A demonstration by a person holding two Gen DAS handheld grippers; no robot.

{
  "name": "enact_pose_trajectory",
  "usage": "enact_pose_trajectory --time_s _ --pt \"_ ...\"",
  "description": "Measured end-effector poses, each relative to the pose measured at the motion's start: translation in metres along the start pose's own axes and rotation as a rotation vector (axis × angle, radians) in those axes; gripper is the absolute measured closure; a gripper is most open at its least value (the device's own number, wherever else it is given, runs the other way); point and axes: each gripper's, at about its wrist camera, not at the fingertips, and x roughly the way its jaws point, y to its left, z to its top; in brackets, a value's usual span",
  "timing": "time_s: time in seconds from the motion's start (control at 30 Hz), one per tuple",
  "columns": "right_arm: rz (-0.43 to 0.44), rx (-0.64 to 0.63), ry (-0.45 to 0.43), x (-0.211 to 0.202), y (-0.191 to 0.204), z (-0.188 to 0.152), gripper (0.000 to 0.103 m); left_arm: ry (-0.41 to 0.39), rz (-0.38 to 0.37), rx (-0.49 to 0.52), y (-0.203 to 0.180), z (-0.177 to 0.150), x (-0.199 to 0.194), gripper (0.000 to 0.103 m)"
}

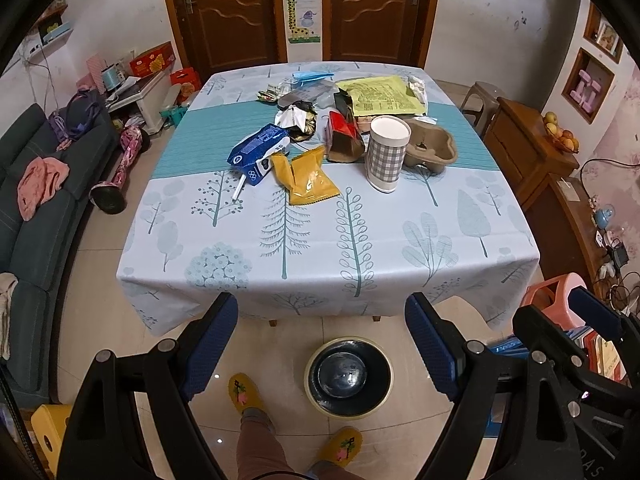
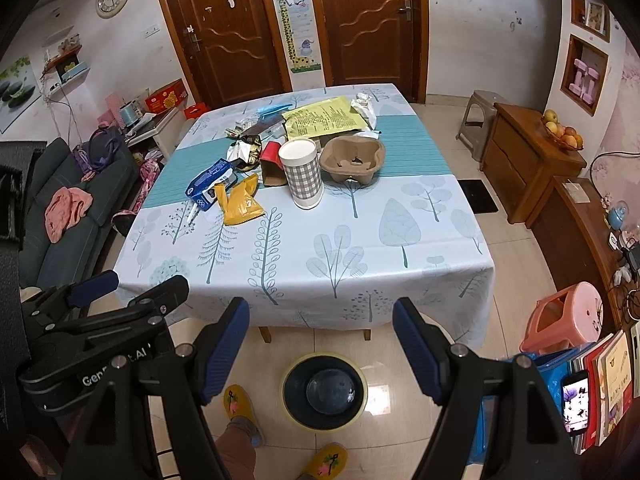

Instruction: Collect trash

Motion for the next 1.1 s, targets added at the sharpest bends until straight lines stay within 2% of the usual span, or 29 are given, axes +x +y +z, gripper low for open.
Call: enact_pose_trajectory --time_s 0.67,0.83,1.1 --pt "0.027 -0.023 0.008 0.011 -0.002 0.014 0.028 -0.012 0.006 -0.025 0.003 0.014 0.004 0.019" --pt "0.012 -0.029 -0.008 0.017 0.007 0.023 0.028 -0.026 -0.004 -0.018 0.01 0.028 0.012 0.019" --pt "0.015 0.002 0.002 0.04 0.033 0.05 0.028 -0.003 -0.001 0.011 0.04 0.07 0.034 0.019"
